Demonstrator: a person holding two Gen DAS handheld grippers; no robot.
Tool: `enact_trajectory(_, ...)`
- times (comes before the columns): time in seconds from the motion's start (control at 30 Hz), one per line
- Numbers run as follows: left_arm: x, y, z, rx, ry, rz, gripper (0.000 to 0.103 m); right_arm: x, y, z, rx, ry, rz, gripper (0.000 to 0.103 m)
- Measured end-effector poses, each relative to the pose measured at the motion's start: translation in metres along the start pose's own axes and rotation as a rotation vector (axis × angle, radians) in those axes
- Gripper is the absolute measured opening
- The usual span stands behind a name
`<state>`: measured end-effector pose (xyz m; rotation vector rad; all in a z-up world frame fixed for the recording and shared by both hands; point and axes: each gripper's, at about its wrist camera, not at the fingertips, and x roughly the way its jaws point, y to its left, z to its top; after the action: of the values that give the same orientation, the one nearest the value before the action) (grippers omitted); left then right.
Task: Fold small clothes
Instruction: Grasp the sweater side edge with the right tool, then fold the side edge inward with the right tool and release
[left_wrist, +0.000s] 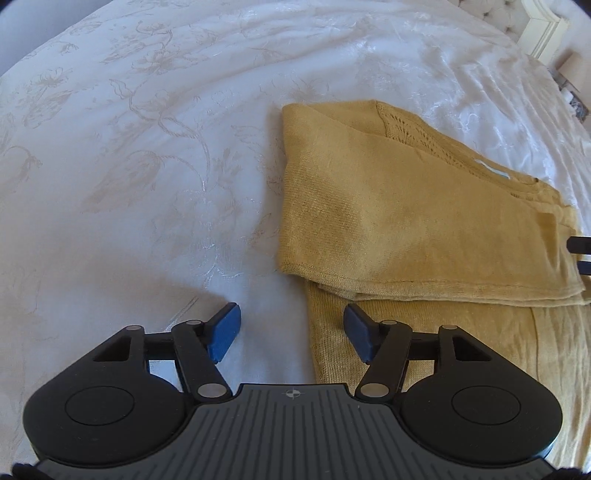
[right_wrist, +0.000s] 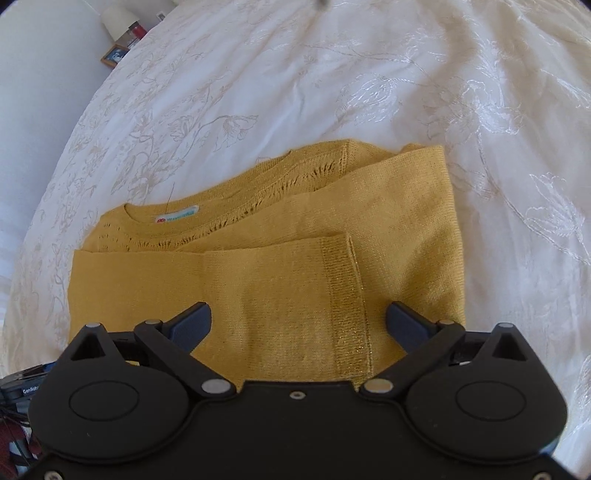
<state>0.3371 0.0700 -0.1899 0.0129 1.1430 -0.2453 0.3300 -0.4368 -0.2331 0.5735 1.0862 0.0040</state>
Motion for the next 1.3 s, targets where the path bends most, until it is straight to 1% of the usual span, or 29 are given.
enact_trajectory(0.07,-0.005,0.001,-0.002,-0.001,-0.013,-0.004,0.060,-0.002,0.002,0.001,-0.001,-0.001,0.022,0.082)
enact_trajectory(0.1,-0.008,0.000,-0.002,-0.002,-0.021,-0.007,0.060,-0.003,0.003,0.001,0.000,-0.001,0.030,0.079)
enact_trajectory(0.17,-0.013,-0.002,-0.001,0.000,-0.033,-0.011,0.060,-0.003,0.006,0.001,-0.001,0.001,0.041,0.063)
enact_trajectory(0.2,-0.015,-0.003,0.001,0.001,-0.040,-0.015,0.060,-0.003,0.006,0.001,-0.001,0.010,0.042,0.059)
enact_trajectory(0.23,-0.017,-0.005,0.002,0.002,-0.046,-0.018,0.060,-0.002,0.007,0.001,-0.004,0.016,0.038,0.050)
enact_trajectory(0.27,-0.019,-0.007,0.004,0.004,-0.053,-0.021,0.060,-0.003,0.009,0.002,-0.014,0.017,0.030,0.029)
enact_trajectory(0.3,-0.021,-0.008,0.005,0.008,-0.061,-0.024,0.060,-0.006,0.012,0.002,-0.029,0.008,0.023,0.015)
enact_trajectory(0.37,-0.027,-0.012,0.011,0.017,-0.086,-0.030,0.060,-0.016,0.022,0.004,-0.072,-0.021,0.029,0.014)
enact_trajectory(0.43,-0.033,-0.017,0.019,0.027,-0.116,-0.043,0.060,-0.034,0.035,0.005,-0.127,-0.064,0.056,0.014)
enact_trajectory(0.47,-0.035,-0.019,0.023,0.031,-0.129,-0.051,0.061,-0.044,0.042,0.006,-0.159,-0.089,0.049,0.014)
enact_trajectory(0.53,-0.035,-0.025,0.033,0.043,-0.153,-0.062,0.061,-0.059,0.045,0.009,-0.201,-0.137,-0.001,0.014)
enact_trajectory(0.57,-0.033,-0.028,0.038,0.047,-0.155,-0.066,0.061,-0.058,0.040,0.012,-0.190,-0.136,-0.029,0.014)
enact_trajectory(0.63,-0.024,-0.035,0.049,0.056,-0.151,-0.067,0.061,-0.045,0.023,0.017,-0.141,-0.105,-0.088,0.014)
enact_trajectory(0.7,-0.016,-0.042,0.058,0.070,-0.147,-0.060,0.061,-0.030,0.013,0.019,-0.141,-0.078,-0.148,0.017)
enact_trajectory(0.73,-0.013,-0.045,0.061,0.083,-0.149,-0.058,0.061,-0.025,0.011,0.019,-0.138,-0.066,-0.157,0.022)
enact_trajectory(0.77,-0.010,-0.048,0.065,0.095,-0.149,-0.053,0.061,-0.022,0.010,0.020,-0.127,-0.062,-0.157,0.022)
enact_trajectory(0.8,-0.007,-0.052,0.068,0.107,-0.150,-0.046,0.061,-0.021,0.009,0.019,-0.120,-0.064,-0.156,0.029)
enact_trajectory(0.87,0.000,-0.056,0.072,0.126,-0.149,-0.030,0.061,-0.022,0.012,0.016,-0.123,-0.079,-0.154,0.079)
enact_trajectory(0.9,0.004,-0.056,0.073,0.135,-0.146,-0.018,0.061,-0.024,0.015,0.013,-0.134,-0.096,-0.148,0.087)
enact_trajectory(0.97,0.015,-0.056,0.074,0.147,-0.131,0.008,0.061,-0.024,0.020,0.010,-0.157,-0.108,-0.140,0.089)
enact_trajectory(1.0,0.023,-0.054,0.074,0.154,-0.117,0.034,0.061,-0.022,0.022,0.009,-0.175,-0.102,-0.152,0.090)
enact_trajectory(1.03,0.029,-0.052,0.074,0.161,-0.099,0.067,0.061,-0.020,0.024,0.008,-0.192,-0.096,-0.169,0.095)
enact_trajectory(1.07,0.037,-0.048,0.073,0.166,-0.072,0.106,0.061,-0.016,0.025,0.008,-0.205,-0.091,-0.183,0.098)
enact_trajectory(1.1,0.043,-0.043,0.072,0.164,-0.050,0.131,0.063,-0.012,0.023,0.009,-0.213,-0.083,-0.199,0.099)
enact_trajectory(1.13,0.048,-0.034,0.070,0.146,-0.038,0.129,0.066,-0.008,0.021,0.010,-0.212,-0.075,-0.214,0.099)
enact_trajectory(1.17,0.051,-0.027,0.068,0.126,-0.040,0.116,0.073,-0.004,0.018,0.012,-0.206,-0.069,-0.235,0.099)
enact_trajectory(1.2,0.052,-0.022,0.066,0.113,-0.041,0.112,0.077,0.000,0.014,0.014,-0.199,-0.059,-0.265,0.099)
enact_trajectory(1.23,0.053,-0.018,0.066,0.107,-0.038,0.119,0.083,0.004,0.008,0.015,-0.189,-0.048,-0.295,0.100)
enact_trajectory(1.3,0.053,-0.015,0.066,0.105,-0.037,0.118,0.087,0.010,-0.005,0.018,-0.153,-0.027,-0.325,0.102)
